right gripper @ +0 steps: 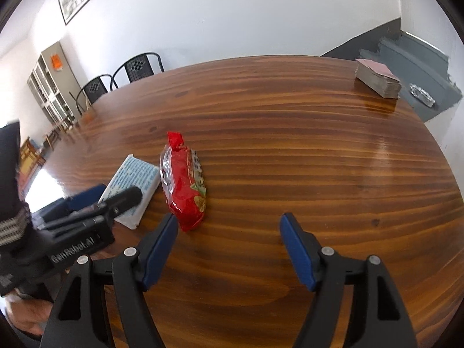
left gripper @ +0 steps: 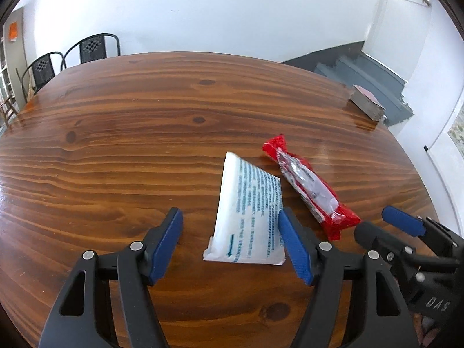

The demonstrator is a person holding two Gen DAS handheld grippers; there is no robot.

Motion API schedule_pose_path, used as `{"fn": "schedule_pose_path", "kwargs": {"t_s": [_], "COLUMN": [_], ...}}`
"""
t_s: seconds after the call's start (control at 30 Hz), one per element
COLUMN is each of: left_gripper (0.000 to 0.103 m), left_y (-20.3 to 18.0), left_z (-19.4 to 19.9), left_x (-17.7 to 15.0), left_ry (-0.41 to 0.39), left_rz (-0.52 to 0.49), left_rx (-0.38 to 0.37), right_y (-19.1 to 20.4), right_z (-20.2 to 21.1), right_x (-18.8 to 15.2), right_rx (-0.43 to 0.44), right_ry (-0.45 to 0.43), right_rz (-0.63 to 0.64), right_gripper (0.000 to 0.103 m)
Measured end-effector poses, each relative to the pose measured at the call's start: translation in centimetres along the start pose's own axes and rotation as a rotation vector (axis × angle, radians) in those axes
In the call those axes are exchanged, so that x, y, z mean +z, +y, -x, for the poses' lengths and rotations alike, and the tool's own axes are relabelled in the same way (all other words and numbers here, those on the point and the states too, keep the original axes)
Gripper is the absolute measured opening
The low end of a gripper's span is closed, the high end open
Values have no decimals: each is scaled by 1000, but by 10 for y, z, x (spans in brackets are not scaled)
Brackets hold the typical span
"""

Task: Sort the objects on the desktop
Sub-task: 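Grasp the white wipes packet with the left tool while the right tool holds the snack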

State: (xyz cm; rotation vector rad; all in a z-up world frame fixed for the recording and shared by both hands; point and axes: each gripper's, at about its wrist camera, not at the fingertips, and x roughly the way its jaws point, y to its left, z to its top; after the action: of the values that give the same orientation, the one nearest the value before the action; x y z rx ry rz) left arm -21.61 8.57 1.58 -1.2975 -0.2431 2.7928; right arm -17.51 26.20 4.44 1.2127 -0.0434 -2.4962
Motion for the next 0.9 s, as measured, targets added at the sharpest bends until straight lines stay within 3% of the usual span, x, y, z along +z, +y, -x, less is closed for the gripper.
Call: {"fn": "schedule_pose_path", "kwargs": {"t_s": [0.4,0.43,0.47,0.6,0.67,0.9], "left_gripper": [70,66,50,50,49,49], "left_y": [-9,-7,-6,-4,-2,26], "left_z": [-2,-1,0,1,3,24], "left_x": [-2,-2,-2,-2,-1,12], "left_ry": [21,19,15,13,12,-62], "left_rz": [-69,-65,-65,-76,-77,-7], "left_rx": [22,22,32,58,85,160], "right_y": [-10,-10,-10,-2,6,28], "right_z": [6,7,7,5,2,-10], "right_x": [3,3,3,2,2,11], "right_rx": [11,11,10,-2,3,5], "right_ry": [-41,-44,-46,-52,-50,-49], "right_rz": [-112,-117,-120,-102,-79,-13], "right_gripper": [77,77,77,76,70,68]}}
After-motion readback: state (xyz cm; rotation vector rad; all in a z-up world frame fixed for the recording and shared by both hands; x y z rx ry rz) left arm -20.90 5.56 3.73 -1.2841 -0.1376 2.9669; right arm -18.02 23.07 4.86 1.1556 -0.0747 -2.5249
